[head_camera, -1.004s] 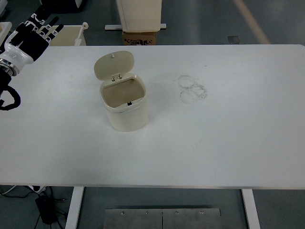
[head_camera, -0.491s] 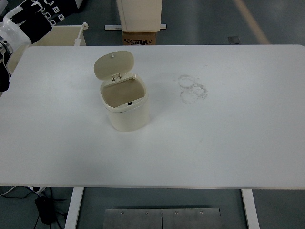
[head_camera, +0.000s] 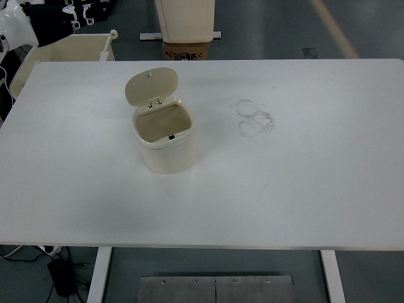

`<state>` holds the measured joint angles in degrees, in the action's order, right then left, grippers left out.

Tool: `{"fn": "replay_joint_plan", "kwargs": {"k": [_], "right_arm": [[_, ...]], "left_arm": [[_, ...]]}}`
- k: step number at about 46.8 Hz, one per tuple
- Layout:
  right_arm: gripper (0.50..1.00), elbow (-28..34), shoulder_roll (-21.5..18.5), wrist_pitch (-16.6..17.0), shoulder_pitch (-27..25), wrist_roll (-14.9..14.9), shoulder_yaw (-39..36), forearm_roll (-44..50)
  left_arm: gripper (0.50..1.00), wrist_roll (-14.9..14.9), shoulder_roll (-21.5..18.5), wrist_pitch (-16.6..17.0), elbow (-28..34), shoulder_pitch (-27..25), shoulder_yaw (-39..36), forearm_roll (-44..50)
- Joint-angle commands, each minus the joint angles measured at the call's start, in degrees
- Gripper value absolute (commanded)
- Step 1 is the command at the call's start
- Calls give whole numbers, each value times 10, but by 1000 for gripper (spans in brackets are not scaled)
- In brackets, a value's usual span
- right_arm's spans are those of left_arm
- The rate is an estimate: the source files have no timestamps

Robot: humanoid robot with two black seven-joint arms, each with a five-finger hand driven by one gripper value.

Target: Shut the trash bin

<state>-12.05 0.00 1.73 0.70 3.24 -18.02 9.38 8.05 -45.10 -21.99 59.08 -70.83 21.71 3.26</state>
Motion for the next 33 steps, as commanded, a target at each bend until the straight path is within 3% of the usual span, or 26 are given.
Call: {"fn": "replay_joint_plan", "kwargs": {"k": [1, 7, 22, 33], "right_arm": [[993, 0, 0, 0, 0, 0, 0, 0], [993, 0, 0, 0, 0, 0, 0, 0], [993, 0, 0, 0, 0, 0, 0, 0], [993, 0, 0, 0, 0, 0, 0, 0]], "left_arm": [[1000, 15, -1, -14, 4, -14, -3, -32], [1000, 26, 0, -44, 5, -33, -17, -89], [1000, 31, 5, -70, 23, -106, -100, -153], [1000, 44, 7, -84, 56, -123, -132, -225]]}}
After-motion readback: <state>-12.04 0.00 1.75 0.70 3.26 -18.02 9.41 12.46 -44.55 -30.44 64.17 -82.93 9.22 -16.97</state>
